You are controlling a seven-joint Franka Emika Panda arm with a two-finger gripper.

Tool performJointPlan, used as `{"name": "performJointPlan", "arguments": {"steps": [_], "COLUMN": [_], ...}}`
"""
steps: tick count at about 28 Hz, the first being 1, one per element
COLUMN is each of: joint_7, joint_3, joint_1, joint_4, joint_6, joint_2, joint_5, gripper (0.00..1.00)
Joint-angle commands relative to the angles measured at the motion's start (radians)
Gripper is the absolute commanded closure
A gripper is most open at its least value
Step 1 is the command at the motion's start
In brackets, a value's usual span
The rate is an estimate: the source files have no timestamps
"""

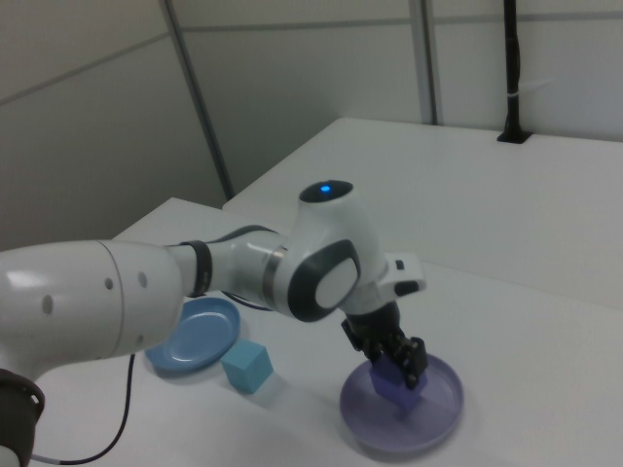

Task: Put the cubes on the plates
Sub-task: 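Lift the purple cube, place it on the lavender plate, release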

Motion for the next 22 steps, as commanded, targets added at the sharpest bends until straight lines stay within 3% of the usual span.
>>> {"name": "performJointPlan", "arguments": {"steps": [1, 10, 16, 20, 22], "joint_7": [-0.016, -0.002, -0.021, -0.01, -0.008], "joint_3": [-0.004, 0.012, 0.019, 0.019, 0.019], "joint_1": [0.008, 0.02, 0.106, 0.176, 0.217], "joint_4": [-0.016, -0.019, -0.032, -0.094, -0.143], "joint_6": [0.027, -0.034, -0.095, -0.095, -0.097], "joint_2": [-0.004, -0.053, -0.081, -0.116, -0.154], "joint_5": [0.02, 0.038, 0.061, 0.081, 0.116], "gripper": [0.0, 0.0, 0.0, 0.0, 0.0]}}
